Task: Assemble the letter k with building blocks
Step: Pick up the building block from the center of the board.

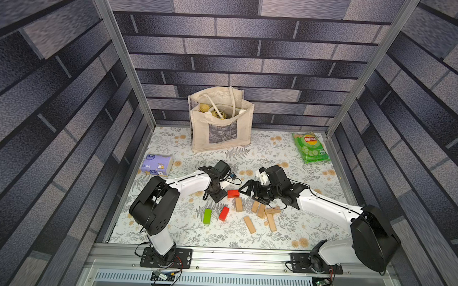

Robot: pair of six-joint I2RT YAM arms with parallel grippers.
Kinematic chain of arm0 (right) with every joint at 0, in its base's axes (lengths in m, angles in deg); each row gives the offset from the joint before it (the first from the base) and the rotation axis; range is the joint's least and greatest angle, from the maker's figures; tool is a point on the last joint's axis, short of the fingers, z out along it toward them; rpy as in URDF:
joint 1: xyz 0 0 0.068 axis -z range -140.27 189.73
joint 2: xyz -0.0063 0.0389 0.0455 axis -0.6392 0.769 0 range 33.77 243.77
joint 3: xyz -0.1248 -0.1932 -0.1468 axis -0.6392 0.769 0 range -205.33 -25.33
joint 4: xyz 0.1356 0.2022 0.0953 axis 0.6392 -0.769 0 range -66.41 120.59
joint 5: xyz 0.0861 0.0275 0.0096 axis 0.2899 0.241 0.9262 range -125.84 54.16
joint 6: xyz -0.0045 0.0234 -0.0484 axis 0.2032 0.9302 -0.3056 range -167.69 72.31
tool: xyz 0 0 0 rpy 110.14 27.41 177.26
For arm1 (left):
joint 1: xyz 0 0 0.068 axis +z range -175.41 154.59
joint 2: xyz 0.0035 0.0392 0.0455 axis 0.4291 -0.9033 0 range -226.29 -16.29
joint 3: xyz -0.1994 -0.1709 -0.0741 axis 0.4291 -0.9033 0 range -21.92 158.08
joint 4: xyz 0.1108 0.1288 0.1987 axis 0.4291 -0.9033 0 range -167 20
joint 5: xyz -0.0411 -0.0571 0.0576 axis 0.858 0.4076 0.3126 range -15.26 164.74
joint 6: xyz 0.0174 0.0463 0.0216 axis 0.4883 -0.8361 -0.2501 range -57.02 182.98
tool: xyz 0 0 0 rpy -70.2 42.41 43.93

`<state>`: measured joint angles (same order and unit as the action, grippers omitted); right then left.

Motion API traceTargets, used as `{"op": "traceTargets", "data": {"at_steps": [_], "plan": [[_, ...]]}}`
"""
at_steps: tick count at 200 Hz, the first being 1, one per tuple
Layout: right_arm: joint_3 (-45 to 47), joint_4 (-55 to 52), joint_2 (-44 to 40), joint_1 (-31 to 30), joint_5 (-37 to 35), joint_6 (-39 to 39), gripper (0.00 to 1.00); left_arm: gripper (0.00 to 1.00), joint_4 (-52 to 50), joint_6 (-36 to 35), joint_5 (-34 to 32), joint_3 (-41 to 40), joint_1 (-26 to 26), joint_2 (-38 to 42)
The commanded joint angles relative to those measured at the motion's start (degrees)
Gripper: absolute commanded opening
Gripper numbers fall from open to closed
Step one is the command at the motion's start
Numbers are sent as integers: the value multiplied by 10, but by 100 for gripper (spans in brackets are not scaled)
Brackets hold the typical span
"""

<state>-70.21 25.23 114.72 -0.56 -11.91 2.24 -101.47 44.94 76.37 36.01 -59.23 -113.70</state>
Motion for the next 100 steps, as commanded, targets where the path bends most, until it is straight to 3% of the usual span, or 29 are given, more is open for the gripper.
{"op": "traceTargets", "data": {"at_steps": [1,24,50,100], "plan": [[-13,-23,0,-5,3,-19,100,54,-26,-13,4,24,5,-10],[-23,-33,4,-4,3,-30,100,46,-30,-9,6,29,8,-17],[-52,-56,28,-5,28,-48,100,22,-36,6,11,29,10,-30],[-104,-107,50,-5,36,-94,100,21,-46,27,1,11,18,9]]}}
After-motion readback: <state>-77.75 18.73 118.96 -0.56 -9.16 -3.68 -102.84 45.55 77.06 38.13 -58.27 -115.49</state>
